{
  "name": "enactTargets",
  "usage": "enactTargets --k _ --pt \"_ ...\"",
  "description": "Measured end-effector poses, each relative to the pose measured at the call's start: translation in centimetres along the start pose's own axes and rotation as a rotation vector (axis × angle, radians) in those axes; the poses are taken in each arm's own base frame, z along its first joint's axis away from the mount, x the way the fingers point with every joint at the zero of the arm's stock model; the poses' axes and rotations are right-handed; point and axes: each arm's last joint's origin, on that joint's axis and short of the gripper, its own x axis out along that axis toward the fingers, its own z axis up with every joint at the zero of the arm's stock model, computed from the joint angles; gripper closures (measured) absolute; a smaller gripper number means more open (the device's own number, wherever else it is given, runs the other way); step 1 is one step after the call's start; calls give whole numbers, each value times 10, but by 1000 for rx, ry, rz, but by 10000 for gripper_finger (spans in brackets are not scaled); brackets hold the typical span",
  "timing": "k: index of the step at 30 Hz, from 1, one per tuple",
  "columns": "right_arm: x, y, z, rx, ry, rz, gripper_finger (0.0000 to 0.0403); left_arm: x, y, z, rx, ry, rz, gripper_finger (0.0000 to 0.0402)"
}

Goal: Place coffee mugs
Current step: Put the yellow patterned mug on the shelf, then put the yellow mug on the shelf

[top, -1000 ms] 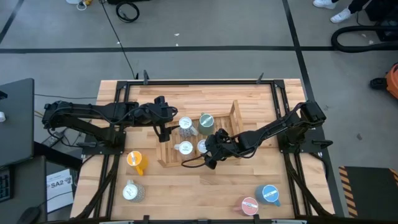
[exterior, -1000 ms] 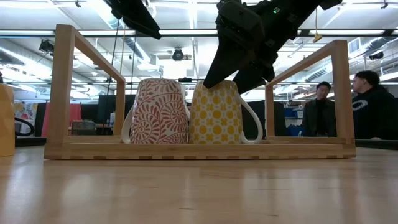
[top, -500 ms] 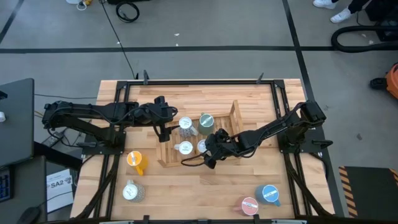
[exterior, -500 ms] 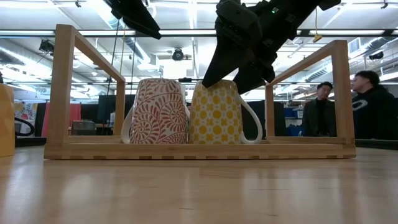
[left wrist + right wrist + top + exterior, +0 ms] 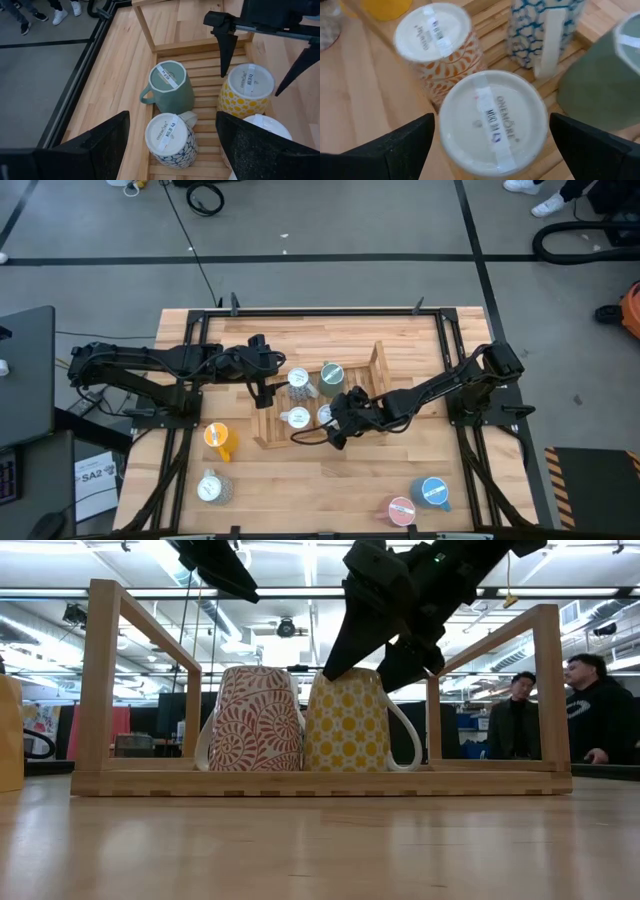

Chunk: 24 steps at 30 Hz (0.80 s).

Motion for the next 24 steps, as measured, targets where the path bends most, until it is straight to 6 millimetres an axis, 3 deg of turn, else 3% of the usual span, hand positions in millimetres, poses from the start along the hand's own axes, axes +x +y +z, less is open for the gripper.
enactTargets --k 9,24 --pt "-3 1 1 -84 30 62 6 0 0 0 0 0 1 99" --pt "-27 -5 20 -123 -66 49 6 0 0 0 -6 1 1 99"
